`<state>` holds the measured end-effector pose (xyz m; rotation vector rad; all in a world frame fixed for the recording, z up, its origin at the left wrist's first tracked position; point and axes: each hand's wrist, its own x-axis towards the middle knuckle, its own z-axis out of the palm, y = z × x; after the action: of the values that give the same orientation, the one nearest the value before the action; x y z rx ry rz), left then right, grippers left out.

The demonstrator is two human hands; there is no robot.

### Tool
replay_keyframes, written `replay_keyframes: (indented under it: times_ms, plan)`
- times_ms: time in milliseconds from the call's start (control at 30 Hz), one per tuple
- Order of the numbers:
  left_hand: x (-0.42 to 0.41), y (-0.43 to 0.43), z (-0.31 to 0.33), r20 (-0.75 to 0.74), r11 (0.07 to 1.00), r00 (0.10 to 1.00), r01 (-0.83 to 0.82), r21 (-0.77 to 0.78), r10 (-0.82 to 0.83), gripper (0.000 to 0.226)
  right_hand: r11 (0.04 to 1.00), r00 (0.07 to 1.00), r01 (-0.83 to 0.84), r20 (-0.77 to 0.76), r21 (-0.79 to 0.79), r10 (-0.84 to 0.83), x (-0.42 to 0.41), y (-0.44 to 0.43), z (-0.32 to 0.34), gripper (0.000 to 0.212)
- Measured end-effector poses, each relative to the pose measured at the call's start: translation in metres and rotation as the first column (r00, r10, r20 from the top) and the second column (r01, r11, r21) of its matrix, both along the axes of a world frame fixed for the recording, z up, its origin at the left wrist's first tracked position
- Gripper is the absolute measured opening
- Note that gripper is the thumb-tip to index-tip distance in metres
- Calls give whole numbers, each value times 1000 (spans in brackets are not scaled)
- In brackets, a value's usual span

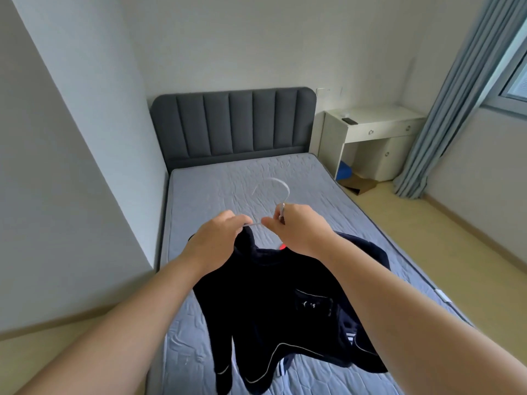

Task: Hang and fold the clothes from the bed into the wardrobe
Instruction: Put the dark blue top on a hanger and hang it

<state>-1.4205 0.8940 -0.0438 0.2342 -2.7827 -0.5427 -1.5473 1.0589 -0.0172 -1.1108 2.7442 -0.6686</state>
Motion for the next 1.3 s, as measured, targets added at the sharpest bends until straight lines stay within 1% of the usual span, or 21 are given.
replay_keyframes:
  times_ms: [67,100,133,200,300,367,433,500,600,700,800,900,967,1067,1167,1233,1300]
  plan:
    - [-2,0,0,-100,999,994,35,-37,-39,32,1000,1000,-3,9,18,3,-11,15,3,38]
    - [-4,-1,3,-141,999,989,26,-35,-31,31,998,1000,-2,-2,64,3,-16,24,3,42]
    - [-8,-4,7,-172,999,985,17,-38,-24,30,993,1000,15,-18,121,-12,-21,33,0,42]
    - [-13,-11,19,-190,995,981,11,-95,-29,32,983,996,85,-30,165,-81,-31,49,-4,41]
    - [-13,-37,39,-181,978,983,-43,-203,6,45,977,982,178,-81,115,-169,-42,71,0,45]
    - [-13,-49,51,-176,969,984,-72,-238,30,52,975,971,219,-102,24,-215,-46,80,6,44]
    - [-18,-47,60,-168,966,986,-61,-251,19,56,970,963,242,-119,-23,-243,-44,79,11,44]
    - [-23,-40,67,-177,975,984,-59,-213,21,52,961,954,268,-123,-67,-275,-40,74,14,43]
    - [-26,-32,69,-189,987,982,-25,-158,-6,38,950,940,291,-149,-111,-306,-33,72,20,40]
    - [-19,-26,66,-209,995,977,18,-100,-38,22,956,939,282,-184,-80,-292,-29,75,26,38]
    - [-16,-17,60,-235,995,972,0,-102,-24,22,964,934,257,-239,-60,-264,-22,71,28,38]
    - [-18,-3,59,-225,995,974,-9,-100,-14,20,970,918,235,-316,-53,-240,-11,62,25,36]
    - [-18,3,59,-236,996,972,-11,-91,-11,21,978,910,202,-357,-58,-210,-6,64,23,35]
    - [-13,7,57,-221,997,975,5,-78,-22,23,990,916,122,-377,-69,-139,-5,79,24,34]
    - [-4,10,52,-153,998,988,19,-57,-27,19,990,908,57,-405,-130,-105,-2,93,24,31]
    - [4,5,49,-121,999,992,-32,-35,27,21,983,884,55,-449,-177,-130,2,103,25,30]
    - [12,2,46,-100,996,992,-83,-16,81,26,974,864,70,-475,-214,-166,3,114,24,34]
